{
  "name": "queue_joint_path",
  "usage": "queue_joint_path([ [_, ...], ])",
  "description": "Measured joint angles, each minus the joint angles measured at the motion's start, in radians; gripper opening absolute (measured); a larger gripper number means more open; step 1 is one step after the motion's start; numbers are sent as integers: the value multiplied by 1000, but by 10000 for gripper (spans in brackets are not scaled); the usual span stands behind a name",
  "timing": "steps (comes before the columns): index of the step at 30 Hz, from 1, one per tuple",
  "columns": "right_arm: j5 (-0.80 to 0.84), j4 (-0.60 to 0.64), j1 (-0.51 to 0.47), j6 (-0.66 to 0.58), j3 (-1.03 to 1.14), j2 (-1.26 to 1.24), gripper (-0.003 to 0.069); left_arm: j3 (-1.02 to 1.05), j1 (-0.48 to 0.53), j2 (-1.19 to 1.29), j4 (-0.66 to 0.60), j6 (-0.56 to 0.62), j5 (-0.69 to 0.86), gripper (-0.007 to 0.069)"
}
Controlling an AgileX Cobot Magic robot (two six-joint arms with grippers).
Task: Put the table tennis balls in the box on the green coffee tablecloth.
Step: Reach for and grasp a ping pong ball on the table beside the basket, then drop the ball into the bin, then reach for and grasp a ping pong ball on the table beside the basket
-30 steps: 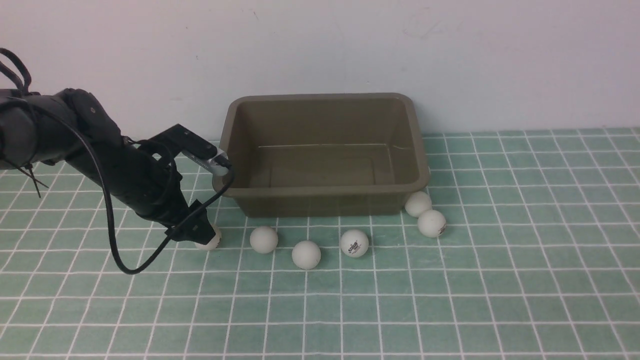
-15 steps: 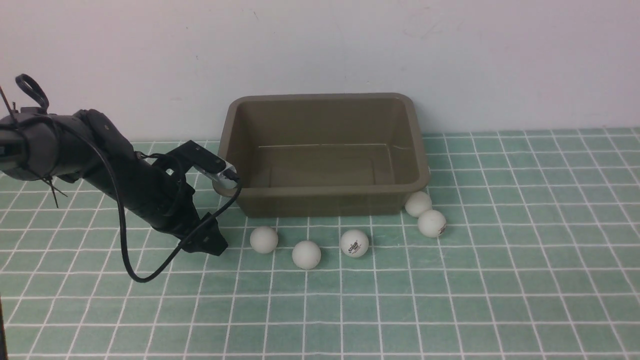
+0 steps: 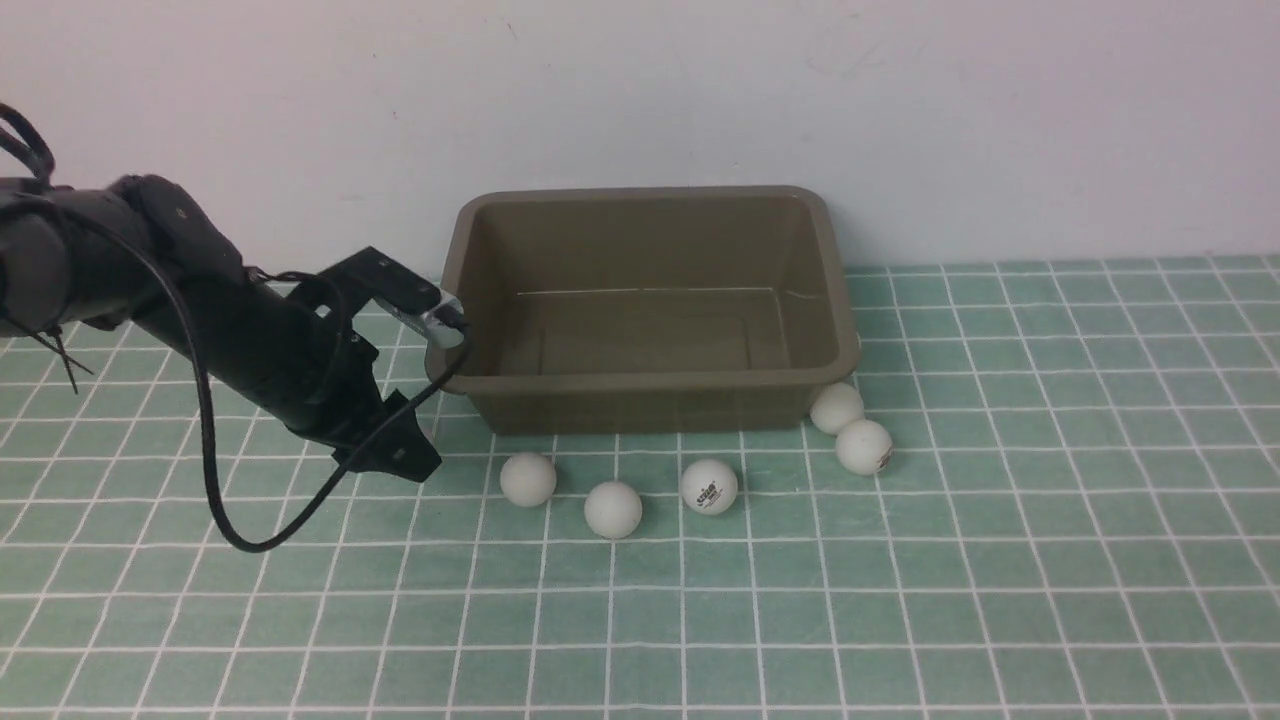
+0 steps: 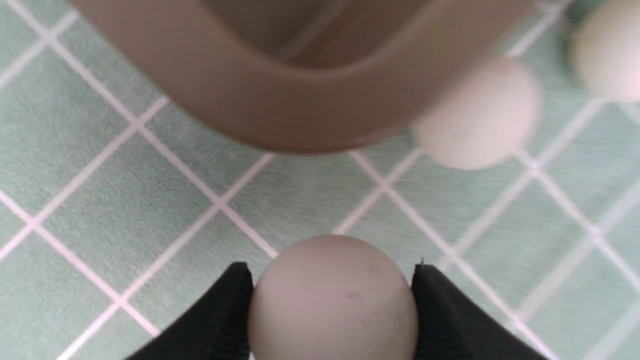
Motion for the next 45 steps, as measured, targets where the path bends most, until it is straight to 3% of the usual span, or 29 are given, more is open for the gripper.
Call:
queue_joint_path([
  [7,0,0,0,0,0,1,547,0,0,-151,-21,-3,113,353],
  [13,3,-1,0,0,0,1,547,-39,-2,-212,-167,60,52,353],
  [17,3,-3,0,0,0,1,547,-152,-30,-142,-193,105,31,353],
  [30,30,-3,0,1,0,1,547,-382,-78,87,-17,-55,20,383],
  [34,30,-3,0,1,0,1,547,-432,-80,77,-1,-109,135,441],
  [41,31,-4,0,1,0,1,547,-528,-80,21,93,-236,315,448],
  [45,31,-7,0,1,0,1,547,-571,-80,-46,247,-388,380,448],
])
